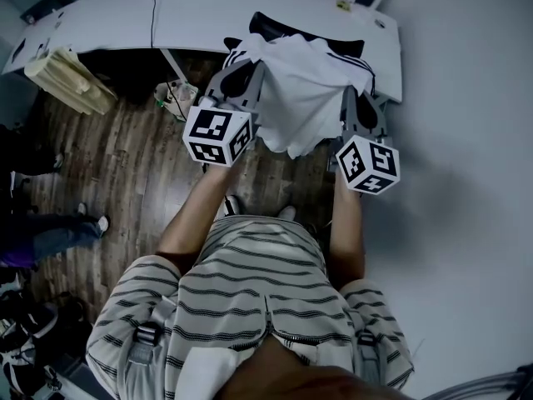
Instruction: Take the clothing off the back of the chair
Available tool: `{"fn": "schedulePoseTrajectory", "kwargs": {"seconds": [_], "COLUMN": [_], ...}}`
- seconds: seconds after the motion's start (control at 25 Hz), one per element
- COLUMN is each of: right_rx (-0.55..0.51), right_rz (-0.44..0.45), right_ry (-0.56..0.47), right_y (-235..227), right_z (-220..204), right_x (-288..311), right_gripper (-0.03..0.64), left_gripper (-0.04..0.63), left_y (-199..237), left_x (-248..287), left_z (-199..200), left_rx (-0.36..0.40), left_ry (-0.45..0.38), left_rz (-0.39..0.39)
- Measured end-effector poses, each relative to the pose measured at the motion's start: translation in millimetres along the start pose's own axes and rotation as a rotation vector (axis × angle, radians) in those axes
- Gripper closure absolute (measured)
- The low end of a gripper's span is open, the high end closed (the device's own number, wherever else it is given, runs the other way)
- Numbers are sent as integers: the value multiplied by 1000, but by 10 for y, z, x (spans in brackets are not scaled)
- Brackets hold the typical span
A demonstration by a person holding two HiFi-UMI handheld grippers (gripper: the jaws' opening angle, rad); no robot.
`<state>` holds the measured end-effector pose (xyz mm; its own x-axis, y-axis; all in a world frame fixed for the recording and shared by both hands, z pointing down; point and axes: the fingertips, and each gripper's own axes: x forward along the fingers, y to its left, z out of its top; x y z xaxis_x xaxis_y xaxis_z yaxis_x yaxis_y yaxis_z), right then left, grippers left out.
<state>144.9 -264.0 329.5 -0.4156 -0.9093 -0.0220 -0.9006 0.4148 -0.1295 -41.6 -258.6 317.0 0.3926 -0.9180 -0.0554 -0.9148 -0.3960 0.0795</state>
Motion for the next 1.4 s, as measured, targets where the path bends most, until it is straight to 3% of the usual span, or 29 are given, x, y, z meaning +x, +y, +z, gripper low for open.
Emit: {"fn": "schedulePoseTrajectory", "kwargs": {"seconds": [1.4], "right_rx": [-8], "right_rz": [-42], "right_ry": [74], "right_y": [162], "right_z": [-658], "right_x": [-382], "right_gripper": [588], "left_gripper": [566], "left_y": [-113], "left_x": [-379], "left_z": [-598], "left_rx": [-11], "left_ry": [80], "left_rz": [-23]}}
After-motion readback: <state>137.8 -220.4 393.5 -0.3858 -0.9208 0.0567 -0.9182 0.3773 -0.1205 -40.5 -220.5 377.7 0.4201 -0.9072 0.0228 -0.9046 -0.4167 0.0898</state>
